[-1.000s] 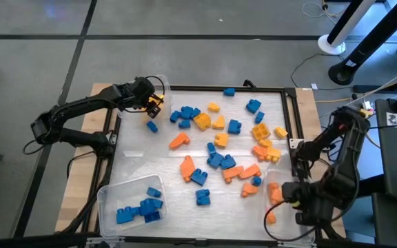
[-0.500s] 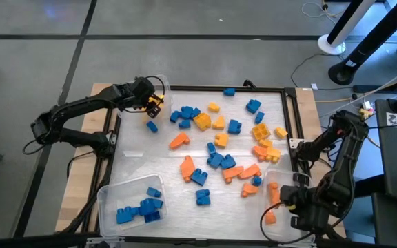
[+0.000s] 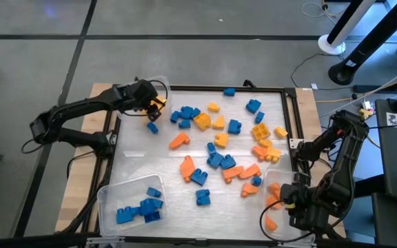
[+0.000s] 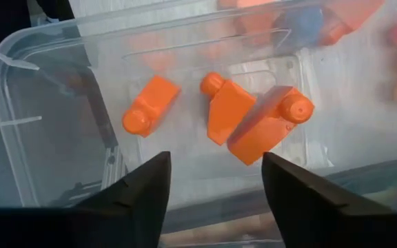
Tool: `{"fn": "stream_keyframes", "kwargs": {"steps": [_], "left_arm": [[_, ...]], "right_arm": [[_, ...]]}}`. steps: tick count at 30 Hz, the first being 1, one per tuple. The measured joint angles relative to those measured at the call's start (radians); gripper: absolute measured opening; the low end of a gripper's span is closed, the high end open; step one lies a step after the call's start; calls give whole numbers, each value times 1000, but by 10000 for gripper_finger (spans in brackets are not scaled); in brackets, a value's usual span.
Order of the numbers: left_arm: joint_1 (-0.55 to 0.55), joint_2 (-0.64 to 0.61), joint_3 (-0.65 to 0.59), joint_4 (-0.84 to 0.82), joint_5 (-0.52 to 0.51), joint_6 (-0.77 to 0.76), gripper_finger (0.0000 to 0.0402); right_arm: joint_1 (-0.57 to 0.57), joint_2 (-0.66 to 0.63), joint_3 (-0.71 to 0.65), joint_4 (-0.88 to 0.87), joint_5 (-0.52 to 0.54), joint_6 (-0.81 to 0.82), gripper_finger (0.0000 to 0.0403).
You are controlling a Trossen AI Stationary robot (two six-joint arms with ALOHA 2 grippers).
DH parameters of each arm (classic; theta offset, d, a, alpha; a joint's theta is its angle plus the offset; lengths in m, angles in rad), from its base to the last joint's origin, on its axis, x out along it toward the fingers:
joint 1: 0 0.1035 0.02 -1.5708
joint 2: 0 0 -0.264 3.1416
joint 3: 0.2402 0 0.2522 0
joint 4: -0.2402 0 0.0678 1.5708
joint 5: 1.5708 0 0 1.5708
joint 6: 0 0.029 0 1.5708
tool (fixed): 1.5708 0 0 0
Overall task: Sort blocks
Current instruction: Put the orange game piece into the bottom right transparent bin
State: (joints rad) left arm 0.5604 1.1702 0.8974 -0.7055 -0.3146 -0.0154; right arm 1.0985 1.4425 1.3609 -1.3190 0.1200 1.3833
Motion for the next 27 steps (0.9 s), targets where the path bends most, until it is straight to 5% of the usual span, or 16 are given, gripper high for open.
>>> {"fn": "stream_keyframes", "kwargs": {"steps": [13,21,27], "left_arm": [[-123,-168,0,105,4,35,225],[-239,-212,0,115,302,-109,225],[-362,-167,0,100,343,-201,225]], "right_arm": [[0,0,0,0,75,-3,225],[0,0,0,0,134,-3,225],[0,0,0,1,179,-3,225]]}}
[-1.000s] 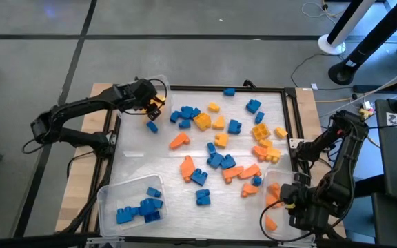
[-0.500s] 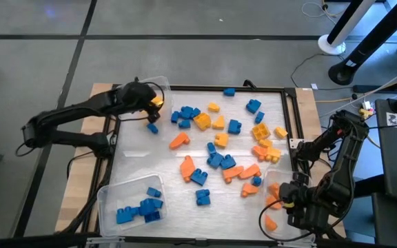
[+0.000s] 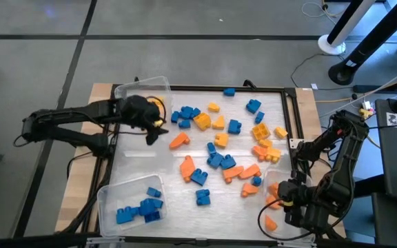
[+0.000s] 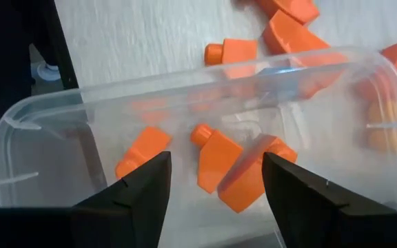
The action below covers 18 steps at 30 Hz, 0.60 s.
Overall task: Sort blocks
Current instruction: Put the orange game piece into the bottom right transparent bin
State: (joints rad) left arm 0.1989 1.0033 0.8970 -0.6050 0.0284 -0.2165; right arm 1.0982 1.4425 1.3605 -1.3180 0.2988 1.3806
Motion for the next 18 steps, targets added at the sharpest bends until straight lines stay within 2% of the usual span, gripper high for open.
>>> {"fn": "stream_keyframes", "kwargs": {"steps": [9,18], "left_arm": [[-147,189,0,-38,-14,-21,225],[-157,406,0,-33,-59,-34,225]], "right_arm": [[0,0,0,0,8,0,225],[0,0,0,0,8,0,225]]}}
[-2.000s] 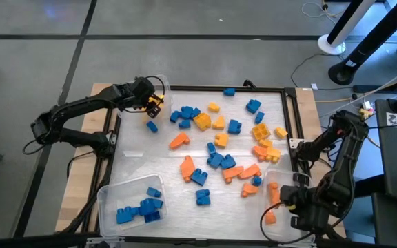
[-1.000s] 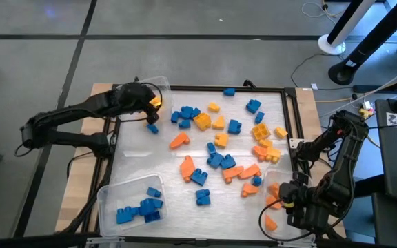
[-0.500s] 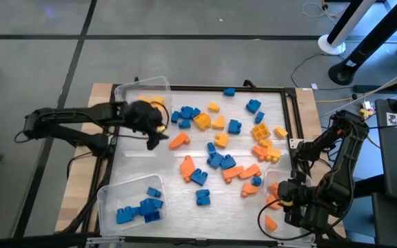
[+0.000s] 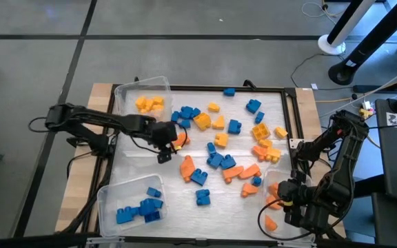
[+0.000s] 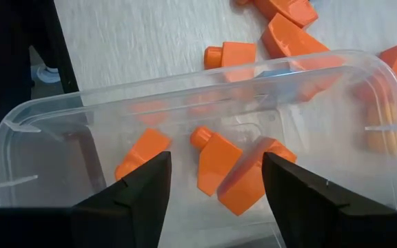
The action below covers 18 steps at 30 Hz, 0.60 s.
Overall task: Sort blocks
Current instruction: Put the orange game piece into the bottom right transparent bin
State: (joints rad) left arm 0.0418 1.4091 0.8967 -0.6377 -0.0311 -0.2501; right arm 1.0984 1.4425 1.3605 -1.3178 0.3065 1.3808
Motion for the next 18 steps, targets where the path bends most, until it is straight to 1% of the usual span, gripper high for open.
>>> {"fn": "stream_keyframes", "kwargs": {"steps": [5,12,18], "left_arm": [[23,75,0,7,-14,0,225],[51,132,0,78,-36,3,225],[68,181,0,82,-56,3,225]], "right_arm": [[0,0,0,0,0,0,225],[0,0,0,0,0,0,225],[0,0,0,0,0,0,225]]}}
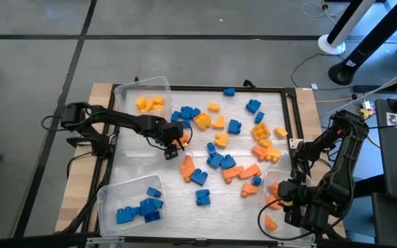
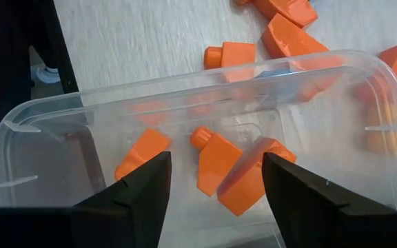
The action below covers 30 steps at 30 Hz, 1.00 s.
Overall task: Sort blocks
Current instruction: Put the orange game piece into the bottom right transparent bin
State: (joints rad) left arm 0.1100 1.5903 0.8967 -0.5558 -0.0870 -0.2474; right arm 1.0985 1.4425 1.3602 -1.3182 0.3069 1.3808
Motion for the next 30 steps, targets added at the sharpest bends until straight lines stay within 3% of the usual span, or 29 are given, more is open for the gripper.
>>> {"fn": "stream_keyframes", "kwargs": {"steps": [13,24,30], "left_arm": [[2,91,0,50,-7,41,221],[2,87,0,50,-7,64,100],[2,84,0,49,-7,63,96]], "right_arm": [[0,0,0,2,77,-8,225],[0,0,0,111,228,-133,225],[-11,0,0,118,387,-160,225]]}}
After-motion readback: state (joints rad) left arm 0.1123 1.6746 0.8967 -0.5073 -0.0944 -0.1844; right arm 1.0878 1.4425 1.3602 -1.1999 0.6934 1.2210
